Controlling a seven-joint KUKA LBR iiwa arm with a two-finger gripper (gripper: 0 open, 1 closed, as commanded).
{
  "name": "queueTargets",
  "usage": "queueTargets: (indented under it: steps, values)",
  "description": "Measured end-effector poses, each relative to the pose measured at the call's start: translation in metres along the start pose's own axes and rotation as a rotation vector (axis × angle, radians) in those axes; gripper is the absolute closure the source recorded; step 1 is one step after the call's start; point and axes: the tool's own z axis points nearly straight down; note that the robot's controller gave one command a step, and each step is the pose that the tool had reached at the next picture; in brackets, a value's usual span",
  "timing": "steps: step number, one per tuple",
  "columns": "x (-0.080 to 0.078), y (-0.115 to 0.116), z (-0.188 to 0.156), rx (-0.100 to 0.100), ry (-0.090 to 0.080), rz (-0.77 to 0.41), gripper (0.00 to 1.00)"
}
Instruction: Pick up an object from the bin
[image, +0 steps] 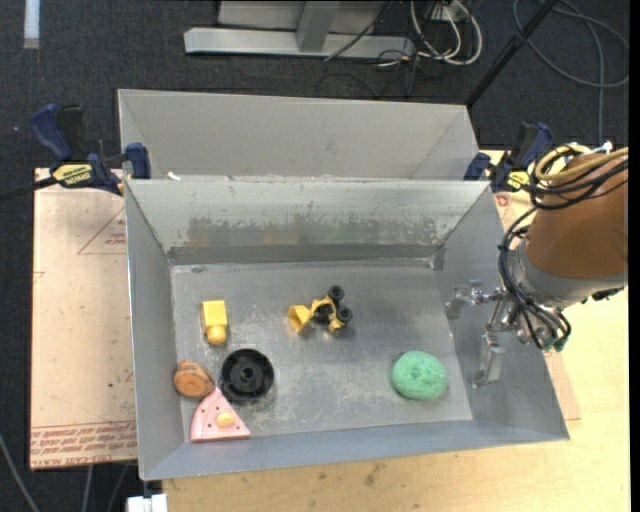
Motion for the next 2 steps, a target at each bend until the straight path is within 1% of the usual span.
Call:
queueTargets:
  steps: [1,2]
  values:
    - [-0.002,0.001,-0.005,0.001,-0.008,-0.003,0.0]
    - [0.005,0.022,0.045,0.002,-0.015,0.037,0.0]
